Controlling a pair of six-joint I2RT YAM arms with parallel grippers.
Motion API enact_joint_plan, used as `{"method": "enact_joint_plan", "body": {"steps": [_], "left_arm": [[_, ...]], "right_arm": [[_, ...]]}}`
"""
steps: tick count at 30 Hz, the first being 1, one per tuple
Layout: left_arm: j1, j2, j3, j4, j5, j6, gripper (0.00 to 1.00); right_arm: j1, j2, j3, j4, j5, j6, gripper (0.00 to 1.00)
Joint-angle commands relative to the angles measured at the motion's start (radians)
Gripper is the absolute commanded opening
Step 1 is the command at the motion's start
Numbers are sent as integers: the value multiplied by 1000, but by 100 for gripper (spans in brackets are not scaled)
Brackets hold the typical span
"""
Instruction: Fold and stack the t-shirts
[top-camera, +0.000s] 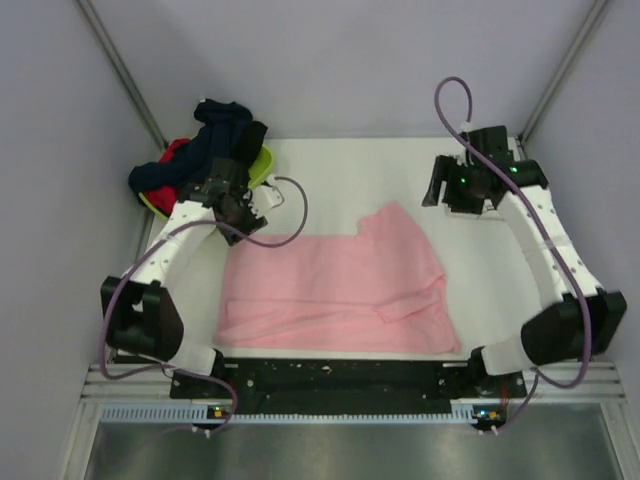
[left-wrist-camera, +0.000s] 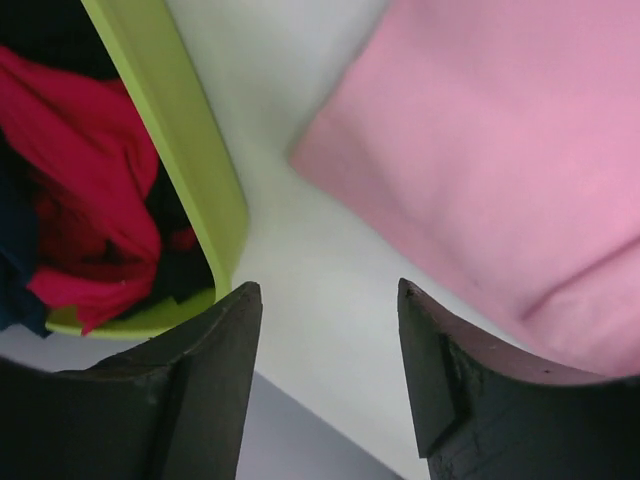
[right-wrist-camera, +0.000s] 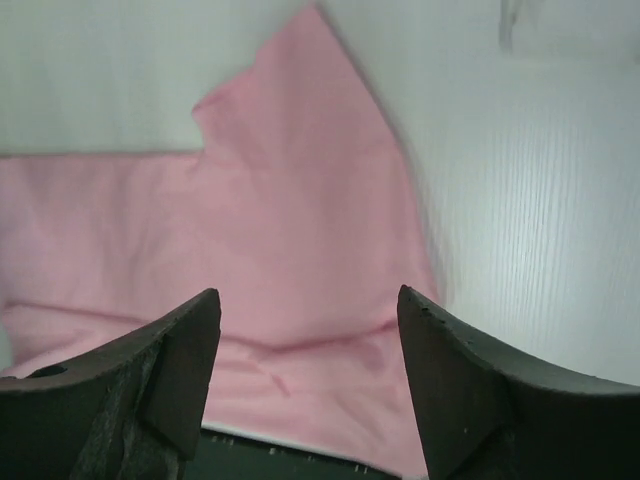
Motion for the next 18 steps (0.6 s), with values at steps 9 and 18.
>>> {"method": "enact_joint_plan", "body": {"steps": [9, 18], "left_arm": [[101, 411, 233, 199, 173, -64, 78], [127, 492, 170, 188, 220, 143, 91]], "right_arm": [[59, 894, 583, 246, 8, -242, 60], [69, 1080, 632, 161, -99, -252, 59]]}}
